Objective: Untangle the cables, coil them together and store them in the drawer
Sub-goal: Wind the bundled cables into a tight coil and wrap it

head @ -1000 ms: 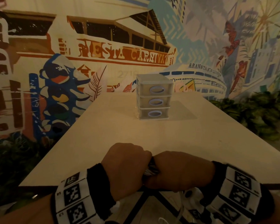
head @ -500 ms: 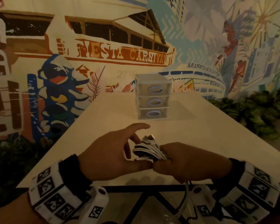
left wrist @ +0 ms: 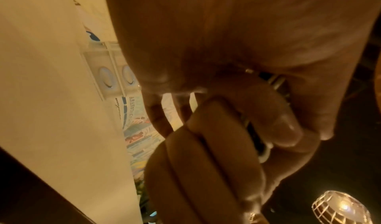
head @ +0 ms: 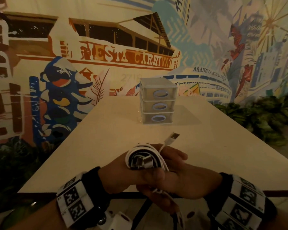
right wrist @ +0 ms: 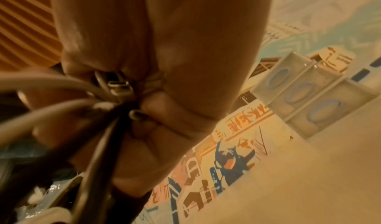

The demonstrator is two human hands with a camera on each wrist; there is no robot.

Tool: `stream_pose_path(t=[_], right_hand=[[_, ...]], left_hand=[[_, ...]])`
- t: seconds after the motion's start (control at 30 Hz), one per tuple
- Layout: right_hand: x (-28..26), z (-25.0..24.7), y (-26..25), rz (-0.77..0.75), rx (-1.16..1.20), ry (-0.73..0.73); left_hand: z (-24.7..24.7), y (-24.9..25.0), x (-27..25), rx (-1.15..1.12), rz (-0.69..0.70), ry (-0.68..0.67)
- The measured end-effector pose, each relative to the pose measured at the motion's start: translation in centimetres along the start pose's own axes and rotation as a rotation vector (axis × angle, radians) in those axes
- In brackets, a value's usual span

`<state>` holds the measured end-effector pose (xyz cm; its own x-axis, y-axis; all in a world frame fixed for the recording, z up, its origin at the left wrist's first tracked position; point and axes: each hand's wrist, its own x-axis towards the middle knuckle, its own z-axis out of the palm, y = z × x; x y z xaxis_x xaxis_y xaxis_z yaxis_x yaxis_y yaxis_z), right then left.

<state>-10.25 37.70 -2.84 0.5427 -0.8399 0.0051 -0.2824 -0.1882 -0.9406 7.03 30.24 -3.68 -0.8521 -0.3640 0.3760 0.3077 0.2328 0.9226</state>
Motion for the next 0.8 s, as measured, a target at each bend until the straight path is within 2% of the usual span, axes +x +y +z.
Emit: stream_pose_path(t=[0.17,0.3,0.4,0.47,0.57,0.63,0.7,0.73,0.8], right_hand=[[-0.3,-0.2,0.4,-0.078,0.076,0.105],[-0.1,-0.2,-0.5,0.017,0.112,0.040],[-0.1,-0.5,-0.3,0.094,-0.014,-0.021],[-0.1,-0.6,0.3,0.098,-0.081,0.005],[-0.5,-0.7,1.1,0.132,-0.054,0.089],[-0.9,-1.0,1.8,0.138,-0.019,0.111],[-1.4,-1.4,2.3,0.153,-0.033,0.137],[-1.6,-1.5,2.4,0.172,-0.063,0.157],[-1.8,-1.8,2.5,0.208,-0.133,0.182]], left_hand=[[0.8,0.5,0.1,-0.079,-0.020,0.039],[1.1,0.8,0.5,-0.080,0.075,0.046],[0.5,0.7,1.2,-0.062,0.100,0.175],[-0.2,0.9,1.6,-0.128,0.131,0.220],[-1.2,1.5,1.4,-0.176,0.125,0.192],[-1.5,1.9,1.0,-0.078,0.103,0.238],[-1.9,2.1,0.6,0.124,0.070,0.328],[-2.1,2.2,0.4,0.263,0.060,0.359],[-2.5,2.2,0.1,0.644,0.073,0.324]])
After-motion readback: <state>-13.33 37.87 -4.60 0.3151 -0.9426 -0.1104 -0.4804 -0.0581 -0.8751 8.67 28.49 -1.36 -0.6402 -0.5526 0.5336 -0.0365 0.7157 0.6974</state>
